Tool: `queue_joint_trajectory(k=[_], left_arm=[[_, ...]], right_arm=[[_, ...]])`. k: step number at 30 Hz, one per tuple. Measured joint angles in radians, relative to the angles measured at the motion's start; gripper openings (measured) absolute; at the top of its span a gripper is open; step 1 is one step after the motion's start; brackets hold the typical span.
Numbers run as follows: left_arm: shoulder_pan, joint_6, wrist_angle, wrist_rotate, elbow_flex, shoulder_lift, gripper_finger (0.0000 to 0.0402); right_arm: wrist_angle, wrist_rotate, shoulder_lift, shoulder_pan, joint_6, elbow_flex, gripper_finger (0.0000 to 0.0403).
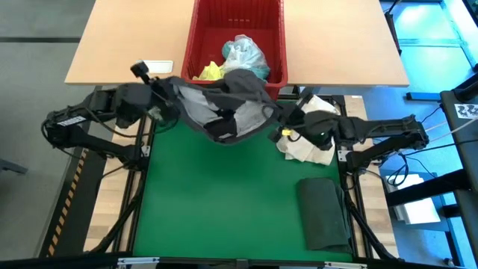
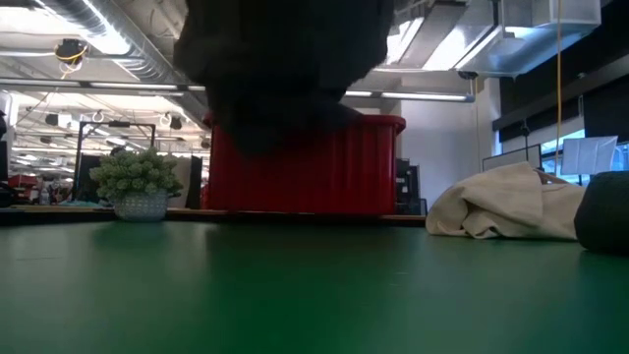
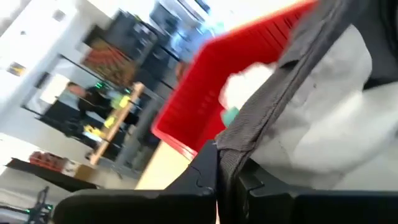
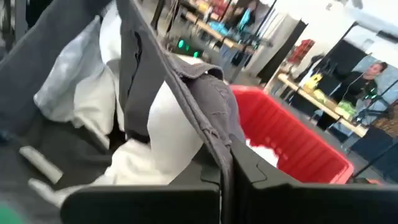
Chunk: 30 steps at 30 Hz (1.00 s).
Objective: Fold Laundry from Bin
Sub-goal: Fold the gray short
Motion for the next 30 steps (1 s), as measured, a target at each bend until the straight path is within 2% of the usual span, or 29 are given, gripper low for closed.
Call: queue_joint_trajectory(k=[6,12,17,22,30], left_arm=[[-0.01,0.192,0.17,-0.007,0.063,0.0,0.0],[-0.016,0.251,0.224,0.005,0.131,0.0,0.0],[-0.057,0.255,0.223,0.033,0.177,-0.001,0.0],[-0.152,0.255,0.217,0.035,0.189,-0.003,0.0],[-0.316,0.186,0.164,0.027,0.189,-0.003,0.0]], right_arm=[[0.045,-0.019,-0.001,0.002,-0.102,0.093,0.0003],[0.045,-0.129,-0.001,0.002,-0.133,0.155,0.0003],[0.044,-0.258,-0.001,0.002,-0.135,0.193,0.0003],[0.044,-0.383,-0.001,0.004,-0.134,0.225,0.0003],[-0.003,-0.479,-0.002,0.004,-0.097,0.274,0.0003]])
